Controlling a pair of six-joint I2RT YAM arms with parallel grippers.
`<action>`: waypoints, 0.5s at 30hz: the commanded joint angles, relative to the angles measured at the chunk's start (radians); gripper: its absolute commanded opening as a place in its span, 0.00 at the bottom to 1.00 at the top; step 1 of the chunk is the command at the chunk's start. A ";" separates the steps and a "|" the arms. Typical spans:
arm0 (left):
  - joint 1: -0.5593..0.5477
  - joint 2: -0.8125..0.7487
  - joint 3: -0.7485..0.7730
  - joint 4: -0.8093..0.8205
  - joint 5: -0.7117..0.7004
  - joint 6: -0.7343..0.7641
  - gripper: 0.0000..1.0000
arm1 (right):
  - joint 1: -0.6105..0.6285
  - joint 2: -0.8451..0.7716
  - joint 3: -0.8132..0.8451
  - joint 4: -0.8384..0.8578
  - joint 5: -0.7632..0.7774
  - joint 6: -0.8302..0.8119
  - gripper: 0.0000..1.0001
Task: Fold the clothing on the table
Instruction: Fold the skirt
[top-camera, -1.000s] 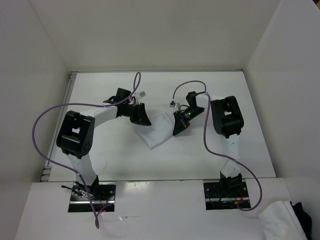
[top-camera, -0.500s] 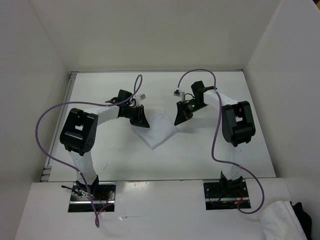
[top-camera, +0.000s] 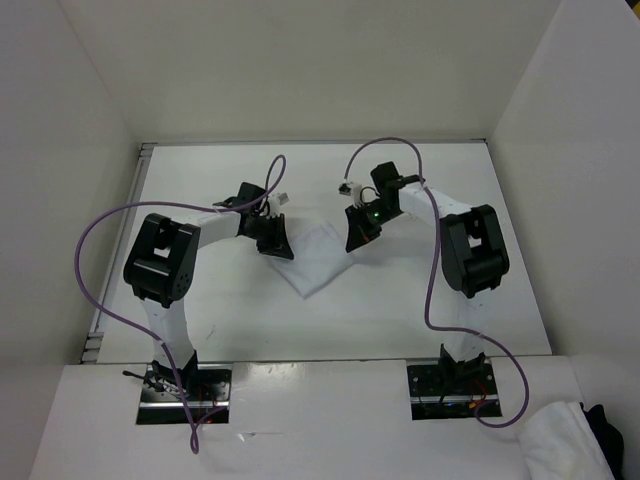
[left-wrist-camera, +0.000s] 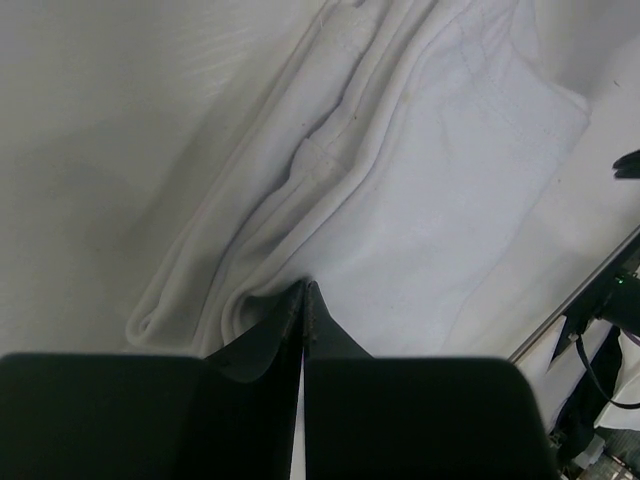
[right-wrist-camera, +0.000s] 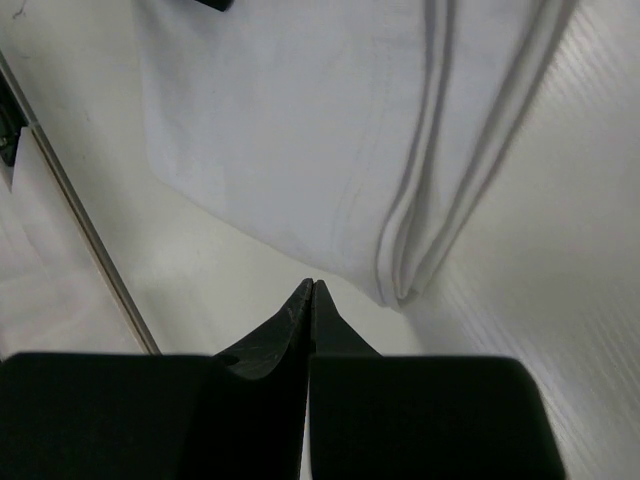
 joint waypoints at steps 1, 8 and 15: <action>-0.004 0.000 0.031 -0.005 -0.017 -0.013 0.04 | 0.063 -0.044 -0.004 0.047 0.030 0.004 0.00; -0.013 0.000 0.051 -0.014 -0.035 -0.022 0.05 | 0.132 -0.024 -0.024 0.154 0.215 0.096 0.00; -0.022 0.009 0.060 -0.032 -0.035 -0.022 0.05 | 0.164 0.054 -0.014 0.163 0.390 0.185 0.00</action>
